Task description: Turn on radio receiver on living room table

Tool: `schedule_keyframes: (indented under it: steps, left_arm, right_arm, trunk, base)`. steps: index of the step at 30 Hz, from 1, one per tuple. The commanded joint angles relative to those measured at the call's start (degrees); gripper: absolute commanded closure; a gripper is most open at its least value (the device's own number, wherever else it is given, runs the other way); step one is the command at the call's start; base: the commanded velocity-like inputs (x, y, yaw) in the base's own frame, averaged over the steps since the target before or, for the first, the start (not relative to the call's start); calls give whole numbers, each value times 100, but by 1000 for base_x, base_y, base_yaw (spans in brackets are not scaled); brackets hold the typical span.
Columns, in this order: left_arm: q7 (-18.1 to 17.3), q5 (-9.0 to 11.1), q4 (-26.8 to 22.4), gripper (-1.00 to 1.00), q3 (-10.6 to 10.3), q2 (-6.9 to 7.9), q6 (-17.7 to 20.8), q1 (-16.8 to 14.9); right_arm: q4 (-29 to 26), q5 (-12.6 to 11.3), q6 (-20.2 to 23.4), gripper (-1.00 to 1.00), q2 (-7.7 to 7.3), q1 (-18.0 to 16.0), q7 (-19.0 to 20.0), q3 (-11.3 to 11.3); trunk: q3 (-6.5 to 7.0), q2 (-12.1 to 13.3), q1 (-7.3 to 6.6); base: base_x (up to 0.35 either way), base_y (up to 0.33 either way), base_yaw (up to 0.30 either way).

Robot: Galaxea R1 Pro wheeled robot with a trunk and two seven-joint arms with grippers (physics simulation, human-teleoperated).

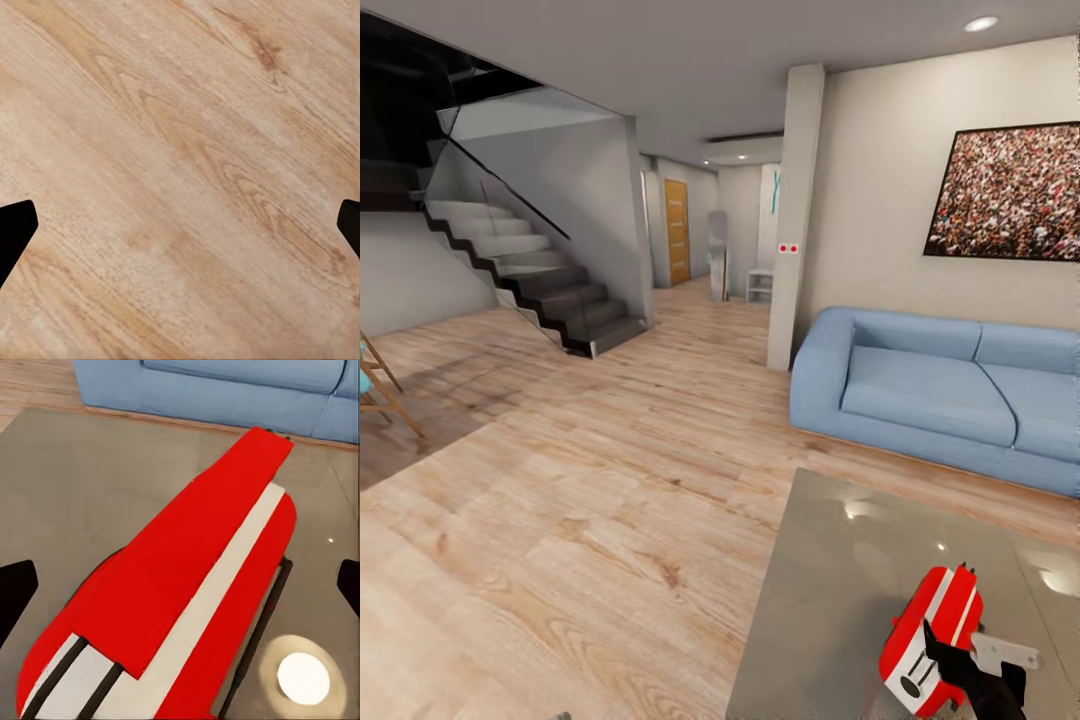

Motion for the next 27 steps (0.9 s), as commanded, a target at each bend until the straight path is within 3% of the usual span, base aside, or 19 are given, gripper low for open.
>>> schedule_keyframes:
  steps: [1,13,27]
  left_arm:
    - [0,-2,0,-100,0,0,-2,0]
    - [0,-2,2,-100,-3,0,-7,0]
    - [-41,-3,191,-100,-26,7,-44,0]
  right_arm:
    - [2,0,0,-100,0,0,0,0]
    - [0,12,0,-100,0,0,0,0]
    - [-63,74,29,-100,-3,0,-6,2]
  trunk:
    - [-9,0,0]
    - [-110,0,0]
    - [-115,0,0]
  base:
    - [0,0,-106]
    - [0,0,-83]
    - [0,0,-2]
